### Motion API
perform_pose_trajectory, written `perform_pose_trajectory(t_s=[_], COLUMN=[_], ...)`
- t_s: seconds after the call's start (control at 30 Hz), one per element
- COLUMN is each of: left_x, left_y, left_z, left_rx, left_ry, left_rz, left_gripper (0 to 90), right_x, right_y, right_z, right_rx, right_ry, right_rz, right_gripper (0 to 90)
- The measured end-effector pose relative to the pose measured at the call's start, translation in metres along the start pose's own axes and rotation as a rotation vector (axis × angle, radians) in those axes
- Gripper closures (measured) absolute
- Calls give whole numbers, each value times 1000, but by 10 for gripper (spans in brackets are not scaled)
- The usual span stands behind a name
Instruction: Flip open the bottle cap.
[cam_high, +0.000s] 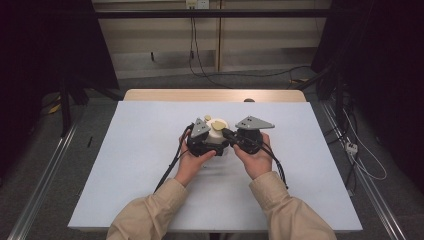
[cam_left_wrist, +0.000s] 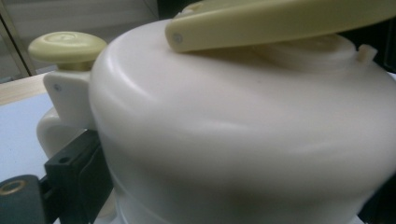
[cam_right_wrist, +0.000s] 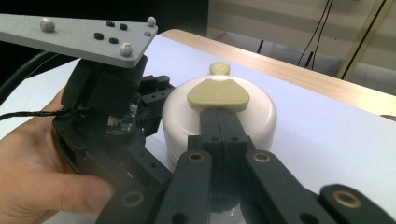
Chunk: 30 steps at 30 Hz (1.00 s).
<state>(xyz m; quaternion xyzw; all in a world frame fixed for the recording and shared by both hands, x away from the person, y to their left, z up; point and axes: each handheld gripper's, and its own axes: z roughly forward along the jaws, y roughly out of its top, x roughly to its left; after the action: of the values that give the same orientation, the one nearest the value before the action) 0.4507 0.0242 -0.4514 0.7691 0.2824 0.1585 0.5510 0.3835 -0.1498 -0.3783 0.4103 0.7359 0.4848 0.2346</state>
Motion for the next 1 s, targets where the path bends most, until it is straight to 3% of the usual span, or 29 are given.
perform_pose_trajectory(t_s=[1.0], left_x=[-1], left_y=[0], left_z=[0], left_rx=[-2], left_ry=[1], left_rz=[-1], left_gripper=[52], right_x=[3], right_y=[7], right_z=[4], right_rx=[-9], right_ry=[-2], right_rz=[-7], right_gripper=[900])
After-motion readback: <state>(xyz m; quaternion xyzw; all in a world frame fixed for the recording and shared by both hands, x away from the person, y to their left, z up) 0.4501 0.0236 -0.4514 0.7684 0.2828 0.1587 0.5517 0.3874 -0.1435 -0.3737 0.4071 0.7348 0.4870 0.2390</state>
